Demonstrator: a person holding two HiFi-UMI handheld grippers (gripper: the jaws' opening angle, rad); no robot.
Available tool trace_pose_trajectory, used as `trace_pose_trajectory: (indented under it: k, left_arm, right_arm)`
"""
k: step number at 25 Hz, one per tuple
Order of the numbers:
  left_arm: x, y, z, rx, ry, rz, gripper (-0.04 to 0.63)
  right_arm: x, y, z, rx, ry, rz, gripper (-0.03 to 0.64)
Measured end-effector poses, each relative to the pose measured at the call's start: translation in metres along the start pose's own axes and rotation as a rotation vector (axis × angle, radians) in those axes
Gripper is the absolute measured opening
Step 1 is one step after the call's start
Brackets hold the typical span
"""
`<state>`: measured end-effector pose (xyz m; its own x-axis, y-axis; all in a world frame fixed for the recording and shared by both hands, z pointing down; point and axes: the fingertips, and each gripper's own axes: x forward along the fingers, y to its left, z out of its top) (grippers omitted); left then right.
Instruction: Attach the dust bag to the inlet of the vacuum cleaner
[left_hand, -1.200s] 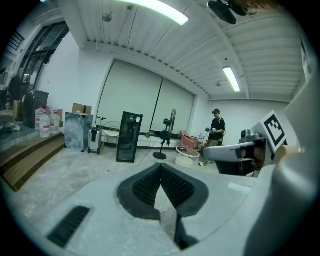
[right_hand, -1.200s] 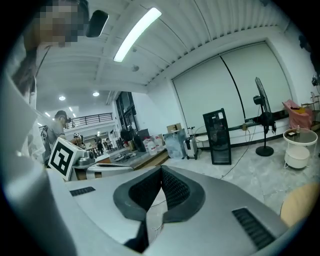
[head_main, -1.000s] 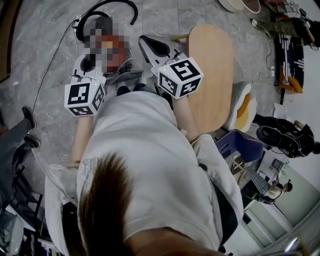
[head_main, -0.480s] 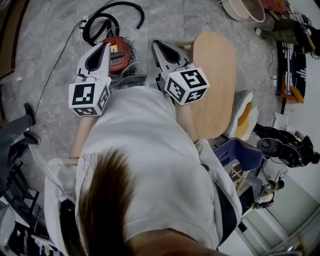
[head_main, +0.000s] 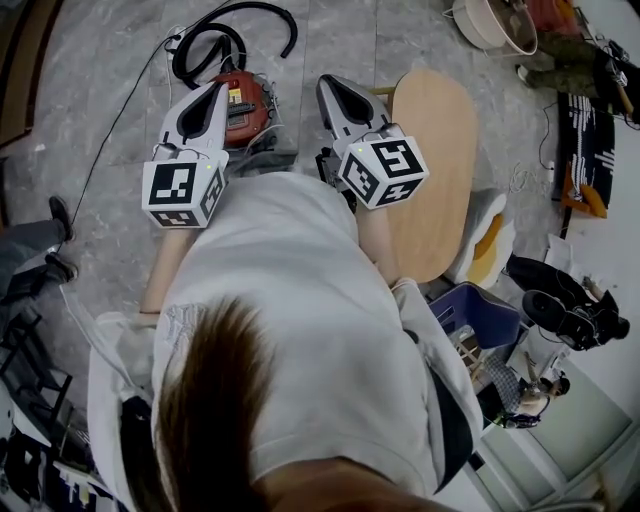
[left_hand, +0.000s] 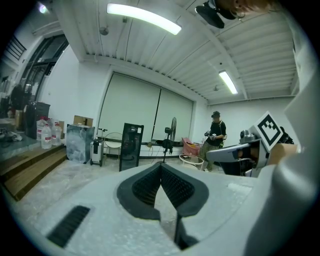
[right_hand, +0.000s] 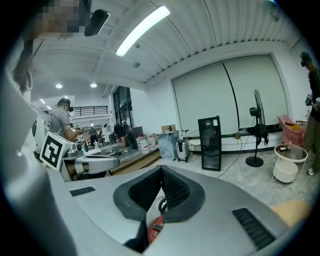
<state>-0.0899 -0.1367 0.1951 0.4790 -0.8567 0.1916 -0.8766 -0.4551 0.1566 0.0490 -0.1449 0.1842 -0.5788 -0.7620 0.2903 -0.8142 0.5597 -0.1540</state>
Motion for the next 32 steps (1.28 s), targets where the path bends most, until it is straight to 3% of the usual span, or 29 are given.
trace_pose_trajectory:
  k: [32]
  left_arm:
    - [-0.014, 0.006, -0.006, 0.024, 0.019, 0.043, 0.017]
  right_arm:
    - [-0.021, -0.009, -0.006, -0.038, 0.025, -0.023, 0.002]
